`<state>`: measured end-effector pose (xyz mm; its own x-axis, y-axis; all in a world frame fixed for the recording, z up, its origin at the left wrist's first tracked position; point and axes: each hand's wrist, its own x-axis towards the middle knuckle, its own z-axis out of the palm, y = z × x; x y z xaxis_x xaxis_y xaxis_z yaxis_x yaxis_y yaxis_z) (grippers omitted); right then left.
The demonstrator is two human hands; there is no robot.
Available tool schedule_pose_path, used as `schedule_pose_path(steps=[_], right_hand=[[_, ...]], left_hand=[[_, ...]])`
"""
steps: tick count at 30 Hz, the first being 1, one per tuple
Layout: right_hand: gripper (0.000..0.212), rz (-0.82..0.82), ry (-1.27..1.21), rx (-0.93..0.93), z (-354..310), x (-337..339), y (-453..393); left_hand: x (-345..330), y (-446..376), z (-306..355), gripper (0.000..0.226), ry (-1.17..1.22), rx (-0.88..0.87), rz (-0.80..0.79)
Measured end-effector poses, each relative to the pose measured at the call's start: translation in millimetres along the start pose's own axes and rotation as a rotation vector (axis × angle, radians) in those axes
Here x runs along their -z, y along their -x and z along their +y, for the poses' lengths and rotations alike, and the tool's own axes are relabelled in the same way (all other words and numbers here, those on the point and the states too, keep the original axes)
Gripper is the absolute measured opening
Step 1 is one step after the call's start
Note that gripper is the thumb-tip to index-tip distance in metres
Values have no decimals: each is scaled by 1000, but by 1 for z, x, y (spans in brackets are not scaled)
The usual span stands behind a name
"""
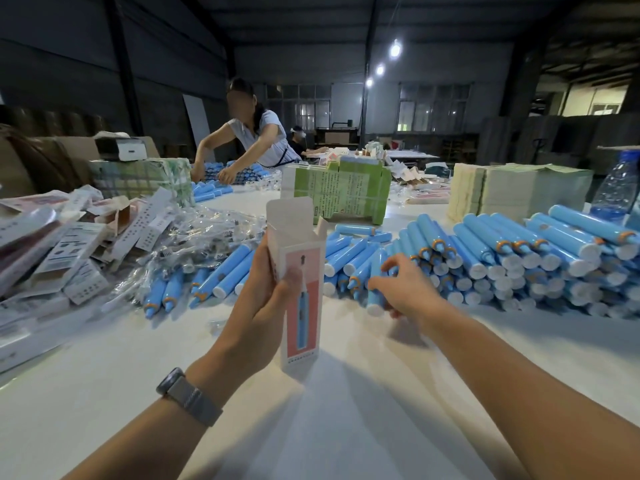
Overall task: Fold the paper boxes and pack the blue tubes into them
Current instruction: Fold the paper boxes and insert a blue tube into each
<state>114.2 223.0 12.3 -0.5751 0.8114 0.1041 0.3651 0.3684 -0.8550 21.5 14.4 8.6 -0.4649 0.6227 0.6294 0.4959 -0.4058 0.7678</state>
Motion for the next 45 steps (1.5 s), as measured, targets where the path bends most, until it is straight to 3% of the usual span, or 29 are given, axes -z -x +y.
schedule_pose_path(steps=[2, 5, 7, 10, 14, 18, 24, 27, 29, 32, 34, 45], right_hand=[[41, 32, -250, 20, -16, 4, 4], [71, -4, -528, 238, -44, 12, 18], [75, -37, -695, 392, -63, 18, 31], [60, -34, -850, 525, -87, 29, 51], [28, -123, -1005, 565, -108, 35, 71], [14, -138, -881, 653, -112, 27, 80], [12, 15, -550, 741, -106, 19, 79], [37, 73, -468, 784, -104, 17, 79], [71, 135, -462, 838, -103, 16, 79], [103, 295, -369, 1061, -102, 22, 78], [99, 336, -288, 1166, -102, 25, 76], [38, 304, -112, 1218, -85, -2, 76]], left_hand=[[4, 0, -2, 57, -98, -30, 13], [6, 1, -1, 69, -186, -36, 32], [4, 4, -1, 63, -241, -54, 54], [4, 6, 1, 56, -299, -80, 88], [5, 6, 3, 49, -383, -130, 113], [3, 7, 8, 50, -500, -195, 130], [4, 7, 7, 55, -512, -185, 111], [2, 7, 9, 42, -507, -222, 135], [1, 7, 10, 40, -505, -221, 150], [1, 7, 11, 42, -528, -244, 152], [2, 7, 9, 42, -529, -252, 141], [10, 6, 1, 51, -513, -234, 198]])
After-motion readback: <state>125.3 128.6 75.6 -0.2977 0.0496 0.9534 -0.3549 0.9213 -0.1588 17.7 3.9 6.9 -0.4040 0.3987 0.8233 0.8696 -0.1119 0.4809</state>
